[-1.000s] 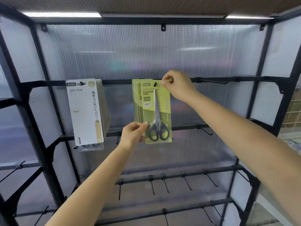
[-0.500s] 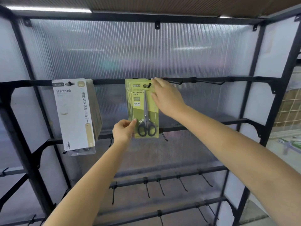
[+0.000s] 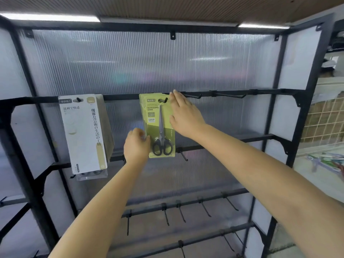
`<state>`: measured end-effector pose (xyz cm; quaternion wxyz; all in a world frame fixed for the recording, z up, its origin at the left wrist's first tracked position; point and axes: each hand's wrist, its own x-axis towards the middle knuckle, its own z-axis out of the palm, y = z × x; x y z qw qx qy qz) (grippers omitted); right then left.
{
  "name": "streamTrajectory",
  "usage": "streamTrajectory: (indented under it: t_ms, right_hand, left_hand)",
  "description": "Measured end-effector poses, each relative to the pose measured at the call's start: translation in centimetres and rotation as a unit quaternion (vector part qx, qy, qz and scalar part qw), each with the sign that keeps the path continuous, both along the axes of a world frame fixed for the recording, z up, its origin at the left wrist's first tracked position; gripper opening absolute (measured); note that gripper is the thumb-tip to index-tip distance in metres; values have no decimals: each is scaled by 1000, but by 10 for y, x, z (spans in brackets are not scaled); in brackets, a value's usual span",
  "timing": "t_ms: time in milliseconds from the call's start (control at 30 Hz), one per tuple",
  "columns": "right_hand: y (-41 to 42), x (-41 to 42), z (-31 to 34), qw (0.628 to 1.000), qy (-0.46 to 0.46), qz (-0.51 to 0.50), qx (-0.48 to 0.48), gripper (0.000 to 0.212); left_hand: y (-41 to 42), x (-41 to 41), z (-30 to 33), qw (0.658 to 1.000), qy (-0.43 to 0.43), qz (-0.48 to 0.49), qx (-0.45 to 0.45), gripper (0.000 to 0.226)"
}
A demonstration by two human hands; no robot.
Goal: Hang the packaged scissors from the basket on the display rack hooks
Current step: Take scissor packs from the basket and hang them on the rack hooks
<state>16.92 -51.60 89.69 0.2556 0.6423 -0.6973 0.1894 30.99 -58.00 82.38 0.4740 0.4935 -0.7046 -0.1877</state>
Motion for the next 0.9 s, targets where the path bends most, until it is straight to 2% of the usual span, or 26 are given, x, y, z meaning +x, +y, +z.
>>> streamTrajectory:
  t_ms: [167,333,500,667,900]
  right_hand:
    - [24,2,-8,1000,1,-15,-21,59]
    - [57,-1,-25,998,-10,-55,-16,58]
    - [111,-17,-61,994,-40,-103,-5,56]
    - [185,-48,-118,979,-92,-184,18,56]
    - [316,-92,-195,932,-180,-314,33,53]
  left_hand:
    - [24,2,16,979,-103,-9,-176,35]
    - [56,-5,22,960,-144,-62,-231,35]
    - [87,-27,-6,952,-165,-139,-219,27]
    - [139,-72,-50,934,-188,-246,-177,44]
    - [244,-156,-113,871,-216,-417,-146,37]
